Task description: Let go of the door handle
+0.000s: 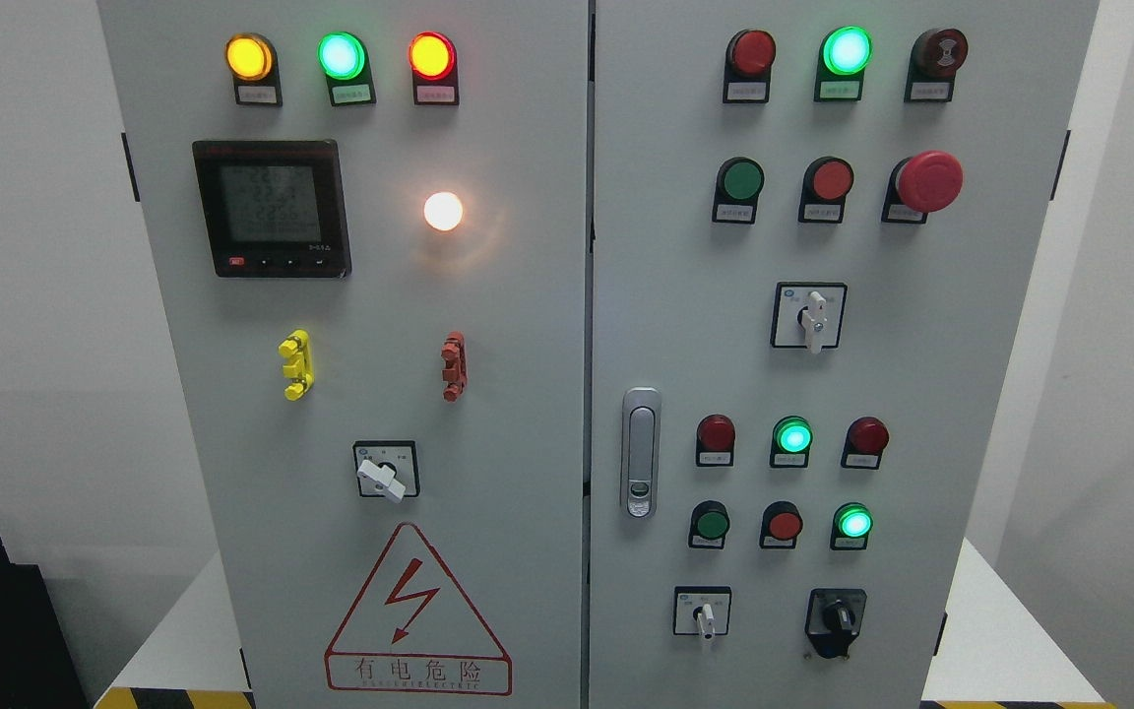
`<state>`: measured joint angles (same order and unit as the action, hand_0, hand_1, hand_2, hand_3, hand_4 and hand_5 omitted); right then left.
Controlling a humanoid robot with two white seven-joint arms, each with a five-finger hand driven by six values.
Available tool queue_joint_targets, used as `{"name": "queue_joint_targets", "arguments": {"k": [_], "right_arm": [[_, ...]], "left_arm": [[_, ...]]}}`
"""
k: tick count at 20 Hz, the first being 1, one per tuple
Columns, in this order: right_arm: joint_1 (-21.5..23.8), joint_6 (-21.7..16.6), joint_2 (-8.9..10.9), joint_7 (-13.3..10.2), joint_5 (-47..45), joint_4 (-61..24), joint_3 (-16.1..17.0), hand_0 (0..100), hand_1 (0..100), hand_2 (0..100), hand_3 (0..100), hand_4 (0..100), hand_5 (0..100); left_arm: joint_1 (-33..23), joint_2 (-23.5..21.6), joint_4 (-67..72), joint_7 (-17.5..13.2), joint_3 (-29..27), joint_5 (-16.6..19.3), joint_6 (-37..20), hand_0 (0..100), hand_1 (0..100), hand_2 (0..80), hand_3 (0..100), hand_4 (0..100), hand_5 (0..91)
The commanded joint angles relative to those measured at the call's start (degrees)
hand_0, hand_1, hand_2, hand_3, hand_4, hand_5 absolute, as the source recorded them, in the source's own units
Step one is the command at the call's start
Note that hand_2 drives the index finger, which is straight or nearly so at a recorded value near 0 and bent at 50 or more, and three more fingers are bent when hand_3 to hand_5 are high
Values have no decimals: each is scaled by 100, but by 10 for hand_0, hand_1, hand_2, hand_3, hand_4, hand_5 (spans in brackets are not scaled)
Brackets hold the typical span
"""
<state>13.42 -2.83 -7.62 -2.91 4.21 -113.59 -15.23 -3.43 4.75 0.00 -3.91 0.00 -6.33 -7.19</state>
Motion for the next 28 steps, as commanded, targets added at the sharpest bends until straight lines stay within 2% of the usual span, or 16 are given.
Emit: {"name": "queue_joint_targets", "arguments": {"k": [1, 9, 11, 13, 15, 16, 17, 18, 19, 21, 22, 24, 25, 27, 28], "right_arm": [[20, -7, 15, 1, 1, -5, 2, 405, 0, 0, 0, 0, 0], [38, -15, 24, 1, 18, -5, -7, 410, 0, 0, 2, 0, 0], [46, -138, 24, 1, 280, -5, -33, 410, 0, 0, 18, 0, 0], [64, -331, 24, 10, 772, 4, -16, 408, 0, 0, 65, 47, 20], [108, -472, 24, -25, 1290, 13, 2, 407, 37, 0, 164, 166, 127], [117, -525, 24, -130, 1545, 13, 2, 405, 58, 0, 194, 202, 158], [108, -534, 24, -331, 1774, 13, 2, 401, 84, 0, 222, 225, 183], [91, -534, 24, -550, 2002, 13, -7, 396, 143, 0, 317, 308, 275], [56, -534, 33, -700, 2266, 13, -7, 402, 152, 0, 328, 322, 293], [3, -543, 33, -816, 2767, 21, 2, 435, 255, 0, 472, 449, 485], [-67, -543, 33, -938, 3013, 22, 2, 440, 268, 0, 493, 466, 518], [-295, -534, 24, -1333, 3409, 48, -7, 431, 329, 0, 559, 526, 607], [-435, -525, 24, -1474, 3576, 100, -7, 423, 366, 0, 618, 581, 668], [-699, -490, 15, -1676, 4015, 206, -7, 410, 413, 0, 695, 648, 753], [-779, -490, 7, -1738, 4313, 276, -7, 406, 433, 0, 772, 705, 828]], "left_arm": [[0, 0, -88, -4, 70, 0, -2, 120, 389, 0, 0, 0, 0], [0, 0, -88, -4, 70, 9, -2, 120, 389, 0, 0, 0, 0], [0, 0, -88, -4, 70, 0, -2, 120, 389, 0, 0, 0, 0], [0, 0, -88, -4, 70, 0, -2, 120, 389, 0, 0, 0, 0], [0, 0, -88, -4, 70, 0, -2, 120, 389, 0, 0, 0, 0], [0, 0, -88, -4, 70, 0, -2, 120, 389, 0, 0, 0, 0], [0, 0, -88, -4, 70, 0, -2, 120, 389, 0, 0, 0, 0], [0, 0, -88, -4, 70, 0, -2, 120, 389, 0, 0, 0, 0], [0, 0, -88, -4, 70, 0, -2, 120, 389, 0, 0, 0, 0], [0, 0, -88, -4, 70, 0, -2, 120, 389, 0, 0, 0, 0], [0, 0, -88, -4, 70, 0, -2, 120, 389, 0, 0, 0, 0], [0, 0, -88, 5, 70, 0, -2, 120, 389, 0, 0, 0, 0], [0, 0, -88, 5, 70, 0, -2, 120, 389, 0, 0, 0, 0], [0, 0, -88, -4, 70, 0, -2, 120, 389, 0, 0, 0, 0], [0, 0, -88, -4, 70, 0, -2, 120, 389, 0, 0, 0, 0]]}}
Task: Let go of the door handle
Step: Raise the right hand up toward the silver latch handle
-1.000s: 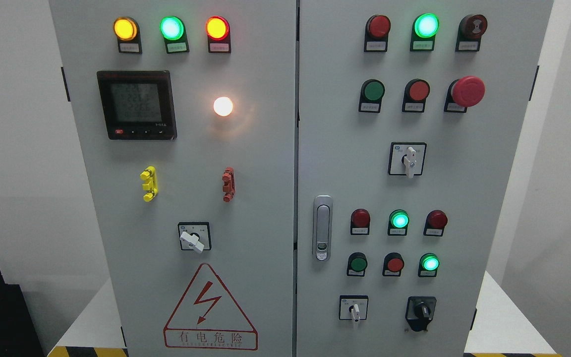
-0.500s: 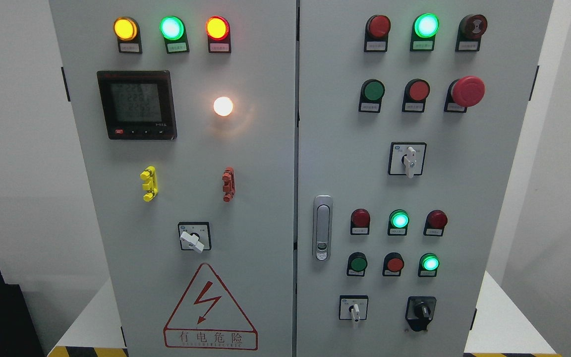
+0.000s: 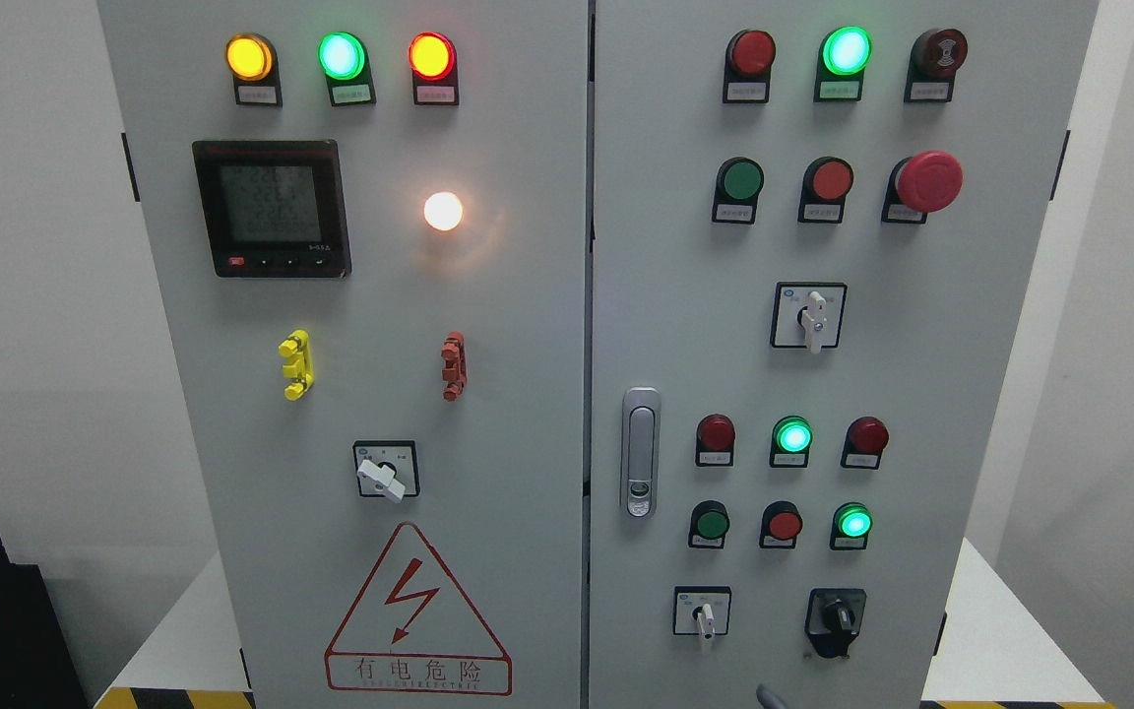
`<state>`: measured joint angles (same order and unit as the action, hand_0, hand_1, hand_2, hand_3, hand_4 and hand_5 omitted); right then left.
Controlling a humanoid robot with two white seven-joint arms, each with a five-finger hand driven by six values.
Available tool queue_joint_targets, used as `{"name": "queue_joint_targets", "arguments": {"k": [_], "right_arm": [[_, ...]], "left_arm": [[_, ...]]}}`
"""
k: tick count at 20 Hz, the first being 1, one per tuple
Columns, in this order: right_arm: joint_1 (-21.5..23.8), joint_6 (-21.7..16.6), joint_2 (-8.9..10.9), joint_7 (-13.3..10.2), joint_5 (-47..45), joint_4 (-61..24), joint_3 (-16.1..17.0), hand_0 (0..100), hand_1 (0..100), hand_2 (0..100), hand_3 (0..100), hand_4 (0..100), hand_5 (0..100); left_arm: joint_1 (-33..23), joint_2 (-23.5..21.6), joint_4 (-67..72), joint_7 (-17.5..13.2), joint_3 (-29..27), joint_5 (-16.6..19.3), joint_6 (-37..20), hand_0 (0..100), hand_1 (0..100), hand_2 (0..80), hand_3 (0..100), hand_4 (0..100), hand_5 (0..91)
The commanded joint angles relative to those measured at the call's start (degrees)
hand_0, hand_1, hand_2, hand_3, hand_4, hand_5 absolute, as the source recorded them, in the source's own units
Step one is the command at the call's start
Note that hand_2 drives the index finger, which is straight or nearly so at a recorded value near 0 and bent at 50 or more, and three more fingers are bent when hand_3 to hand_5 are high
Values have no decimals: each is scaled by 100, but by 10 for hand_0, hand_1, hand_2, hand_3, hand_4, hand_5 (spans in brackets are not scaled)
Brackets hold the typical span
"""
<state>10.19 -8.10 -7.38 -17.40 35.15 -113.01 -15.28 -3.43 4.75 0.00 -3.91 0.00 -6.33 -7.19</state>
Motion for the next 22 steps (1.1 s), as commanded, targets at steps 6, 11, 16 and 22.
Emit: {"name": "queue_joint_targets", "arguments": {"k": [6, 11, 16, 22], "right_arm": [[-746, 36, -18, -449, 2380, 498, -72, 400, 466, 38, 1000, 1000, 989], [-1335, 299, -35, -484, 3470, 859, -90, 353, 468, 93, 1000, 1000, 1000], [-1651, 414, -36, -414, 4121, 1061, -125, 345, 463, 122, 1000, 1000, 1000], [-2073, 827, -44, -71, 4228, 1457, -195, 360, 450, 112, 1000, 1000, 1000]], "left_arm": [[0, 0, -88, -5, 70, 0, -2, 120, 389, 0, 0, 0, 0], [0, 0, -88, -5, 70, 0, -2, 120, 389, 0, 0, 0, 0], [0, 0, -88, -5, 70, 0, -2, 120, 389, 0, 0, 0, 0], [0, 0, -88, -5, 70, 0, -2, 120, 389, 0, 0, 0, 0]]}}
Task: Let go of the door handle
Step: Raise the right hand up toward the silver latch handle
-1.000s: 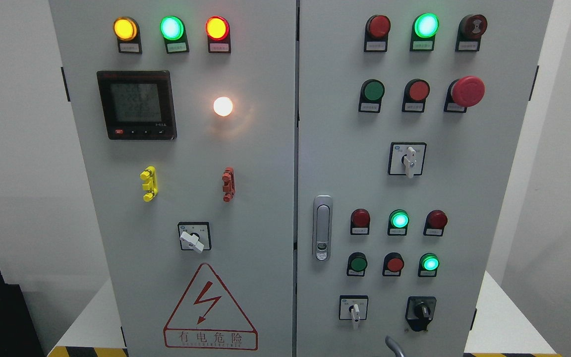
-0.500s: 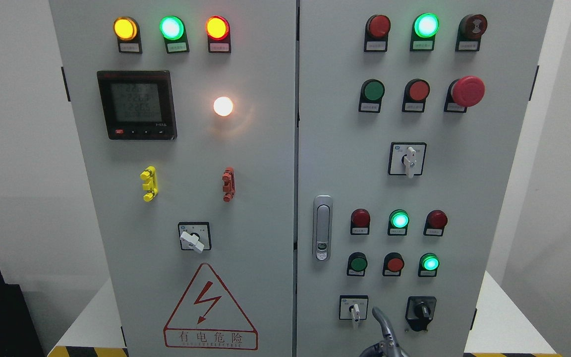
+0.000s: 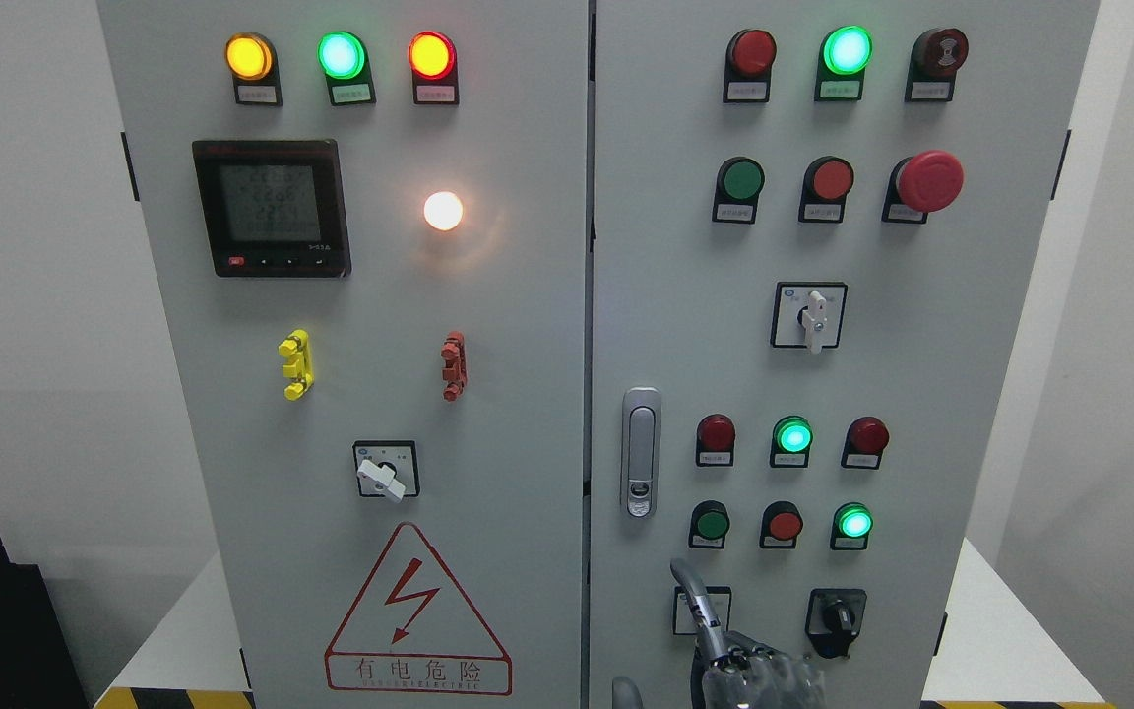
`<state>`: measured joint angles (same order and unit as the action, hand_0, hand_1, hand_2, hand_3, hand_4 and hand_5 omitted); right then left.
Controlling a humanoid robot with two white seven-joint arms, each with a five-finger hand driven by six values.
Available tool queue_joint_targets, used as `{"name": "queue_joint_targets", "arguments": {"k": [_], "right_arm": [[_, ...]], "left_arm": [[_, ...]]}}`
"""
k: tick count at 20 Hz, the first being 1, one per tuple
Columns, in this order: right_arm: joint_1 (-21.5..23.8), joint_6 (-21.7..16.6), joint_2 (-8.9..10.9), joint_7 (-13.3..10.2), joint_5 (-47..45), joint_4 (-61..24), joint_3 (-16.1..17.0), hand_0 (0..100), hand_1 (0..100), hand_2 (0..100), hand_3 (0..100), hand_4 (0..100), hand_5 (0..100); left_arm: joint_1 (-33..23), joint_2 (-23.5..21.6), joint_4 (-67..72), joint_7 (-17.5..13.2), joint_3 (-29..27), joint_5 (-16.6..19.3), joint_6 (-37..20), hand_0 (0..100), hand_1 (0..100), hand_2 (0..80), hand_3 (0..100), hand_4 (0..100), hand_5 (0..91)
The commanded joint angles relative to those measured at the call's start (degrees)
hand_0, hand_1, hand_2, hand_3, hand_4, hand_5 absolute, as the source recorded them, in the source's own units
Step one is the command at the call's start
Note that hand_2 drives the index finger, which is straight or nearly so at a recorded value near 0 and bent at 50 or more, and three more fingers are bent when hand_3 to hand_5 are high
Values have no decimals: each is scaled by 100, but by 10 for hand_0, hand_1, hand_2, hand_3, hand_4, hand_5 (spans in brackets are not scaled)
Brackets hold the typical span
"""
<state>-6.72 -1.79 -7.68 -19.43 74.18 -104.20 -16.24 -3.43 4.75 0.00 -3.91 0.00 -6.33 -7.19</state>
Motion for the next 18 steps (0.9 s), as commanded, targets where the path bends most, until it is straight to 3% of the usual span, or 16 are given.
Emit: {"name": "queue_joint_targets", "arguments": {"k": [1, 7, 11, 18], "right_arm": [[-426, 240, -22, 141, 325, 611, -116, 362, 448, 104, 1000, 1000, 1000], [-558, 662, -23, 150, 334, 743, -134, 379, 440, 66, 1000, 1000, 999], [-786, 697, -23, 150, 334, 962, -125, 388, 439, 55, 1000, 1000, 997], [-804, 697, -23, 220, 334, 1121, -90, 385, 427, 55, 1000, 1000, 996]], "left_arm": [[0, 0, -88, -5, 70, 0, -2, 120, 389, 0, 0, 0, 0], [0, 0, -88, -5, 70, 0, -2, 120, 389, 0, 0, 0, 0], [0, 0, -88, -5, 70, 0, -2, 120, 389, 0, 0, 0, 0], [0, 0, -88, -5, 70, 0, -2, 120, 389, 0, 0, 0, 0]]}}
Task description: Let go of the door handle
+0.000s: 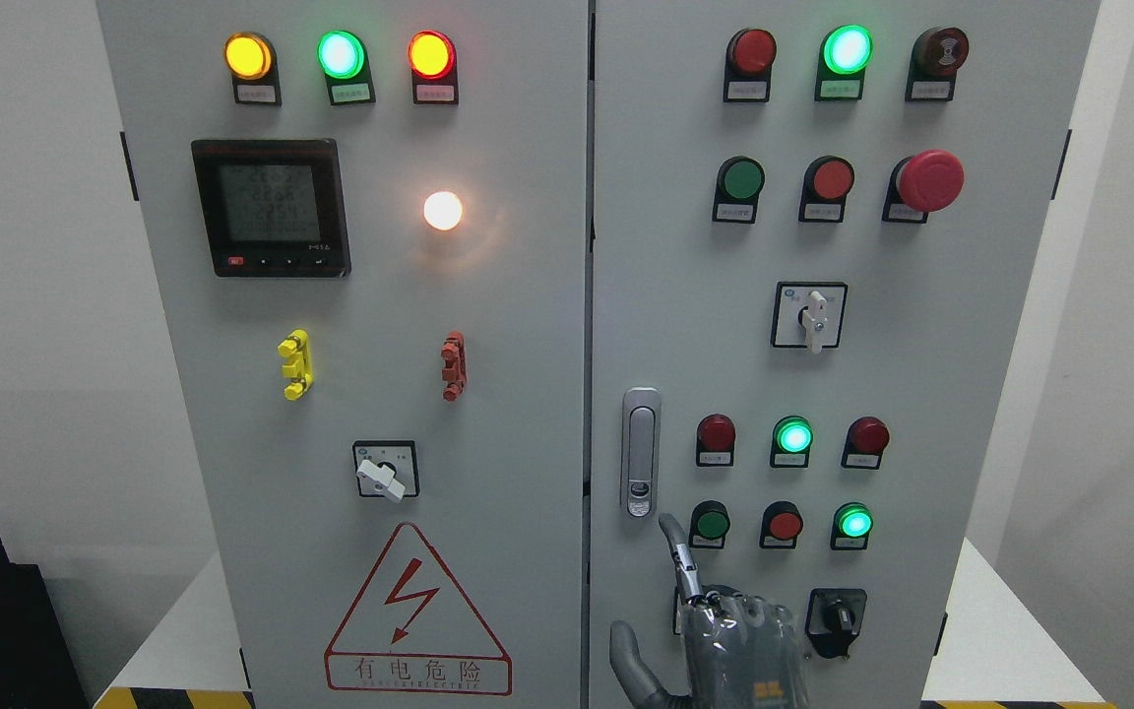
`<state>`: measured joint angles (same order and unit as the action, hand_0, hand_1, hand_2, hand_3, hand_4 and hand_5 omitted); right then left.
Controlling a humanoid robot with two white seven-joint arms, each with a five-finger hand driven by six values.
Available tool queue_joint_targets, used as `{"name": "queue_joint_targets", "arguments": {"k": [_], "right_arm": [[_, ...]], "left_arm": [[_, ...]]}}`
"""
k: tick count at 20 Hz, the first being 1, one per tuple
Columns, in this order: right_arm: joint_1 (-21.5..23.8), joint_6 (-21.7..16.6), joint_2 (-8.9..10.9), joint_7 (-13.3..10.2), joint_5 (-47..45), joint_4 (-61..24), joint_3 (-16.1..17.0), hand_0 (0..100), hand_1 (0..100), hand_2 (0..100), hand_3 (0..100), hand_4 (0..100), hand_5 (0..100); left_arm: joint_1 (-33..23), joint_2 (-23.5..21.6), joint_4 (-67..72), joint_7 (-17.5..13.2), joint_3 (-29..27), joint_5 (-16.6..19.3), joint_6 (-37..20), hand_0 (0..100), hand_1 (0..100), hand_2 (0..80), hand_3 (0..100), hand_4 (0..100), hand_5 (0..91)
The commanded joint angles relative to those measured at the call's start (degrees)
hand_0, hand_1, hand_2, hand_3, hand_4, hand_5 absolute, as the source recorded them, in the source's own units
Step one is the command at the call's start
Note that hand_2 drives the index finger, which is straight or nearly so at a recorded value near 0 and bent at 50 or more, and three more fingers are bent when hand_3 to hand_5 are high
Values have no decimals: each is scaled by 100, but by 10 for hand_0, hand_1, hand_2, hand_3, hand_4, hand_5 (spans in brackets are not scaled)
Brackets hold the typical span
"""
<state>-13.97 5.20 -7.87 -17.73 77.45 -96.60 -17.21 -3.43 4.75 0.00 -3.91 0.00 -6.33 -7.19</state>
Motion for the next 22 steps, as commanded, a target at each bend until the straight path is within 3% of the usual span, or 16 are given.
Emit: {"name": "queue_joint_targets", "arguments": {"k": [1, 7, 22], "right_arm": [[-80, -1, -4, 94, 7, 370, 7, 384, 427, 55, 1000, 1000, 996], [-326, -10, -4, 104, 16, 449, -20, 374, 422, 55, 1000, 1000, 991], [-405, -1, -4, 121, 25, 511, -28, 365, 420, 59, 1000, 1000, 992]], "left_arm": [[0, 0, -88, -5, 70, 0, -2, 120, 389, 0, 0, 0, 0], [0, 0, -88, -5, 70, 9, -2, 120, 389, 0, 0, 0, 0], [0, 0, -88, -5, 70, 0, -2, 120, 389, 0, 0, 0, 0]]}}
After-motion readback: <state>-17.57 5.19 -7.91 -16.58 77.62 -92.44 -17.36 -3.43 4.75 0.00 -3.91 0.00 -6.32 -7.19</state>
